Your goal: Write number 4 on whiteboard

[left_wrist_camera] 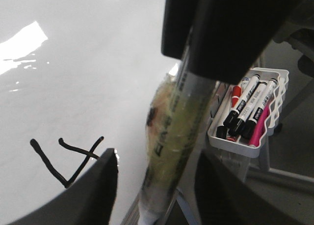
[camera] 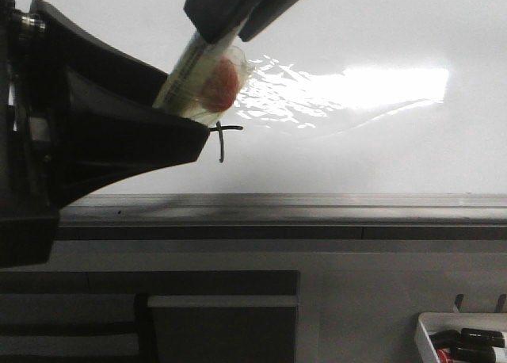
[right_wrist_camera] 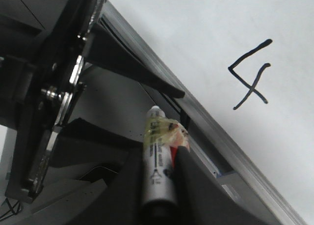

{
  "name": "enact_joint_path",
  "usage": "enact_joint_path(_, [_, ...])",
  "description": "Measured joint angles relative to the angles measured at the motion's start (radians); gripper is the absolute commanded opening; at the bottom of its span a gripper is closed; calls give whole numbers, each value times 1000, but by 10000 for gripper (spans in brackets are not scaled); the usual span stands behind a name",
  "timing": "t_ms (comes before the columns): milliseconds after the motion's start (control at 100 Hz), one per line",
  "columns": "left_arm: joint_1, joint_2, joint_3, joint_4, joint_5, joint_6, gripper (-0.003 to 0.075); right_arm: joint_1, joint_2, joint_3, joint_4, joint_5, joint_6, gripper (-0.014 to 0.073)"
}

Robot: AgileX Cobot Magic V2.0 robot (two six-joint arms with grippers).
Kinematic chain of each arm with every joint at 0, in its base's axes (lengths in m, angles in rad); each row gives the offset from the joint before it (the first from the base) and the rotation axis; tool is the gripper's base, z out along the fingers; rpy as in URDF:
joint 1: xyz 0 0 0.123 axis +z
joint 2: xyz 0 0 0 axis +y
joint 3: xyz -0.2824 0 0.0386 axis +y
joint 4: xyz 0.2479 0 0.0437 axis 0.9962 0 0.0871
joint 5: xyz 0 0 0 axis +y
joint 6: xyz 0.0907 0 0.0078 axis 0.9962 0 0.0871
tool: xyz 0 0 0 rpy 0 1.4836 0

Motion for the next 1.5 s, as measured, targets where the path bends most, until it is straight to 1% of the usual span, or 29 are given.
enact_joint_path(50, [0,0,0,-3,0,0,86,0,0,0,0,1,0,-62])
enact_joint_path(70, [0,0,0,-3,0,0,63,0,0,0,0,1,0,-61])
enact_joint_path(80, [0,2,0,-3,0,0,31,0,0,0,0,1,0,-62])
enact_joint_path(90, [0,2,0,-3,0,0,31,0,0,0,0,1,0,-62])
enact_joint_path(120, [0,2,0,-3,2,0,-18,0,0,0,0,1,0,-62])
enact_joint_path(130, [-2,2,0,1,4,4,-22,0,0,0,1,-2,0,-62])
enact_joint_path(450, [-6,2,0,27,9,26,-20,2,0,-2,3,0,0,-60])
enact_joint_path(500, [-6,2,0,27,11,26,-20,2,0,-2,3,-2,0,-45])
enact_joint_path(550, [-6,2,0,27,11,26,-20,2,0,-2,3,-4,0,17])
enact_joint_path(600, [-6,2,0,27,11,26,-20,2,0,-2,-1,-14,0,121])
enact_joint_path(650, [-6,2,0,11,5,19,-20,2,0,-2,-19,-28,0,269])
enact_joint_path(670, [-6,2,0,-2,5,13,-20,2,0,-2,-27,-30,0,305])
enact_joint_path(700, [-6,2,0,-27,5,11,-20,2,0,-2,-44,-32,0,386])
enact_joint_path(720, [-6,2,0,-52,7,8,-20,2,0,-2,-60,-32,0,421])
enact_joint_path(770, [-6,2,0,-134,9,3,-20,2,0,-4,-101,-32,0,459])
enact_joint_path(850, [-6,2,0,-323,11,-3,-20,2,-2,-20,-168,-23,2,449])
enact_joint_path(950, [-6,2,0,-556,32,-4,-20,-9,-8,-34,-209,-16,4,434])
enact_joint_path(1060, [-6,2,-4,-787,103,-7,-20,-22,-26,-34,-221,-9,4,428])
enact_joint_path(1130, [-4,2,-13,-891,157,-7,-20,-29,-33,-34,-226,-4,4,428])
enact_joint_path(1250, [27,2,-46,-951,230,-9,-20,-30,-37,-34,-226,2,4,428])
enact_joint_path(1400, [108,23,-94,-964,323,-9,-20,-30,-37,-34,-226,2,4,428])
enact_joint_path(1500, [153,49,-118,-964,356,-9,-20,-30,-37,-34,-226,2,4,428])
